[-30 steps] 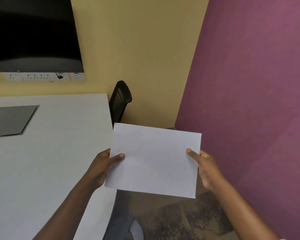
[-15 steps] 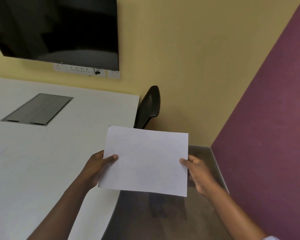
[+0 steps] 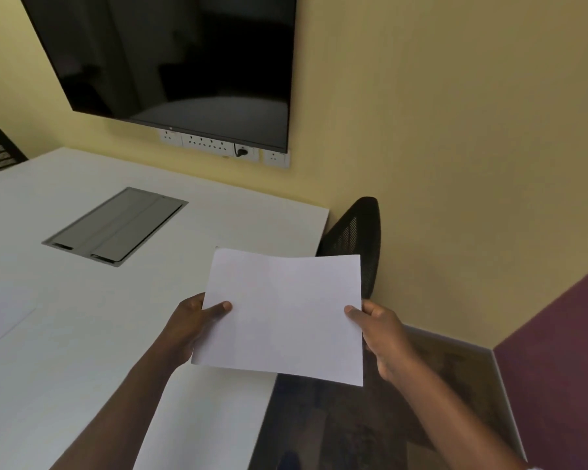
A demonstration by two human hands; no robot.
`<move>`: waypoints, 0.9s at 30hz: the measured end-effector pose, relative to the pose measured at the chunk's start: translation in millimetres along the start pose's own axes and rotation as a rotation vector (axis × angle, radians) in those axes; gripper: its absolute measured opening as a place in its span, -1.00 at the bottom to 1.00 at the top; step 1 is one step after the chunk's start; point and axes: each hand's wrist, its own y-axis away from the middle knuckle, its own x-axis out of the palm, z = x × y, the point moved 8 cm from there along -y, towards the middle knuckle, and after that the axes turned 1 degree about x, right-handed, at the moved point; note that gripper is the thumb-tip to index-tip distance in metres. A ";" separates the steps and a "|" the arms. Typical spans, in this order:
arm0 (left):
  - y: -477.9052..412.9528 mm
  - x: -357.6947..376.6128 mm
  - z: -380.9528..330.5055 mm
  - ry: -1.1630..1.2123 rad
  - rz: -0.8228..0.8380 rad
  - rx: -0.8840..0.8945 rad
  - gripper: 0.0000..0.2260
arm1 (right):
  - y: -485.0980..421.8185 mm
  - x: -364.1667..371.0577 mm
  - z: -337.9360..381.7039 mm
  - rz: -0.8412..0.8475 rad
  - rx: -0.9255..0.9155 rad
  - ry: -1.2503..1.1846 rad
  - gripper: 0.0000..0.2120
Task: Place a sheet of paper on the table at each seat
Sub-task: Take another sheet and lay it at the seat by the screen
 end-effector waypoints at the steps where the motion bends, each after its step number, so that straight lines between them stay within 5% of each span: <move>1: -20.7 -2.5 -5.3 -0.007 -0.009 -0.010 -0.73 | -21.0 8.2 7.8 0.001 0.006 0.012 -0.90; 8: -160.3 -29.0 -27.3 -0.100 -0.108 -0.090 -0.67 | -160.1 68.4 37.1 0.005 0.072 0.059 -0.88; 15: -273.9 -53.1 -13.0 -0.363 -0.252 -0.113 -0.90 | -271.0 132.3 8.6 -0.020 0.191 0.085 -0.89; 21: -325.4 -63.2 18.6 -0.670 -0.402 -0.140 -0.58 | -332.7 169.4 -33.9 -0.060 0.319 0.180 -0.90; 23: -328.4 -58.1 26.0 -0.950 -0.446 -0.027 -0.38 | -347.1 176.1 -46.0 -0.070 0.337 0.218 -0.89; 27: -326.3 -33.9 78.9 -1.287 -0.299 -0.029 -0.11 | -364.8 186.1 -65.3 -0.100 0.386 0.272 -0.88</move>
